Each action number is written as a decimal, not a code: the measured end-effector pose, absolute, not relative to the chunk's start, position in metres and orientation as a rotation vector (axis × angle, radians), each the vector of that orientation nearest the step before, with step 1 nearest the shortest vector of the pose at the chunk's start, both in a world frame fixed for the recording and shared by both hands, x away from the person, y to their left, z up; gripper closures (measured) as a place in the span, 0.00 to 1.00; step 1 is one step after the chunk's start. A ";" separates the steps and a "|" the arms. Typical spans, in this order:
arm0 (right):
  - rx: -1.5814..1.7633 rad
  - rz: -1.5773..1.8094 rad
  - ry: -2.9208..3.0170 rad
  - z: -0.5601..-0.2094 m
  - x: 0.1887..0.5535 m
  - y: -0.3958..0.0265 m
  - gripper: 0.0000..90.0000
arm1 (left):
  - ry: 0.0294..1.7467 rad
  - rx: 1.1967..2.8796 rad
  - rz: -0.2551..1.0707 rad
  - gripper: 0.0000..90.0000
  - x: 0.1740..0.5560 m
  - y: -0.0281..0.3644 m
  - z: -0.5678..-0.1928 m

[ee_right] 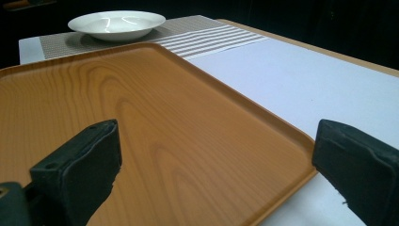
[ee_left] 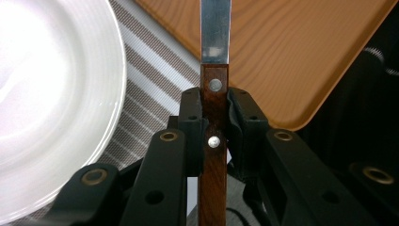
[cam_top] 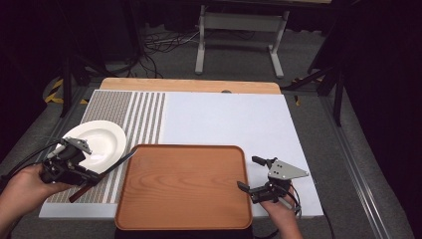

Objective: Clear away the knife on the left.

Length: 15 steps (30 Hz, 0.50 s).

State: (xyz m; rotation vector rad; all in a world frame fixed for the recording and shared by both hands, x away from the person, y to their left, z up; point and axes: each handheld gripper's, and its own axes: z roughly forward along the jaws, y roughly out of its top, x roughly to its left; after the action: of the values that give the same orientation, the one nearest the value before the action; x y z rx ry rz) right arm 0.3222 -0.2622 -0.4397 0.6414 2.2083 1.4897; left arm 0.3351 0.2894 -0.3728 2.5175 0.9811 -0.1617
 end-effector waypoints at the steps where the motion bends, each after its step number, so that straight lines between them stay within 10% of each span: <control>1: 0.643 1.488 2.208 -0.440 0.322 -0.262 0.03 | 0.988 2.503 -0.165 0.86 0.335 0.288 -0.373; 15: 0.644 1.496 2.203 -0.439 0.321 -0.264 0.03 | 1.067 2.411 -0.177 0.86 0.333 0.262 -0.378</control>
State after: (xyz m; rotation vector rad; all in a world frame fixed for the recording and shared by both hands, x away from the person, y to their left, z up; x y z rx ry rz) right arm 0.3214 -0.2635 -0.4390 0.6436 2.2031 1.4958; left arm 0.3327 0.2616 -0.3777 2.4105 1.0670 -0.1769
